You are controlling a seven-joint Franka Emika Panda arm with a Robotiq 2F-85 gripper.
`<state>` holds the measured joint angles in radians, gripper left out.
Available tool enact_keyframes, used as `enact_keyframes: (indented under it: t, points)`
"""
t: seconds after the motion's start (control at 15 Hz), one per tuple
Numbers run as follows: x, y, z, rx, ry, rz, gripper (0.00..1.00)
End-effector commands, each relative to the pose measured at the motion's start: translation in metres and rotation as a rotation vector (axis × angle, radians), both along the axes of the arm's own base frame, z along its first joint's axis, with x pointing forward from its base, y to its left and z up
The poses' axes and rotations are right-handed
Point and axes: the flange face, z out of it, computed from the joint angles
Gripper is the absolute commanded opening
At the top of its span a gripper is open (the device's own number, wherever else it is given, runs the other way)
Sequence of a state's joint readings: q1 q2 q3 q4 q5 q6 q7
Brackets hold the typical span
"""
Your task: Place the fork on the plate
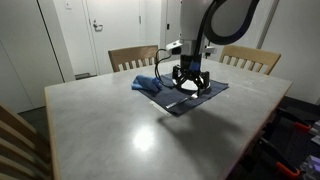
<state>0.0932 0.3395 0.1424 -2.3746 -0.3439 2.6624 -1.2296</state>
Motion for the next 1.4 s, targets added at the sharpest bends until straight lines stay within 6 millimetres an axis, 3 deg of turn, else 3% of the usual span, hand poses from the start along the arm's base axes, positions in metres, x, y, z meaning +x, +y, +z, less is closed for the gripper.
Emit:
enact_keyframes:
  t: [0.0, 0.53, 0.6, 0.73, 1.33]
  points:
    - [0.001, -0.004, -0.016, 0.019, -0.035, -0.026, 1.0]
    - [0.0, -0.015, -0.037, 0.036, -0.077, -0.111, 0.93]
    - [-0.002, -0.016, -0.039, 0.038, -0.08, -0.117, 0.87]
    - [-0.001, -0.017, -0.04, 0.037, -0.087, -0.128, 0.66]
    - [0.001, -0.018, -0.036, 0.032, -0.106, -0.149, 0.02]
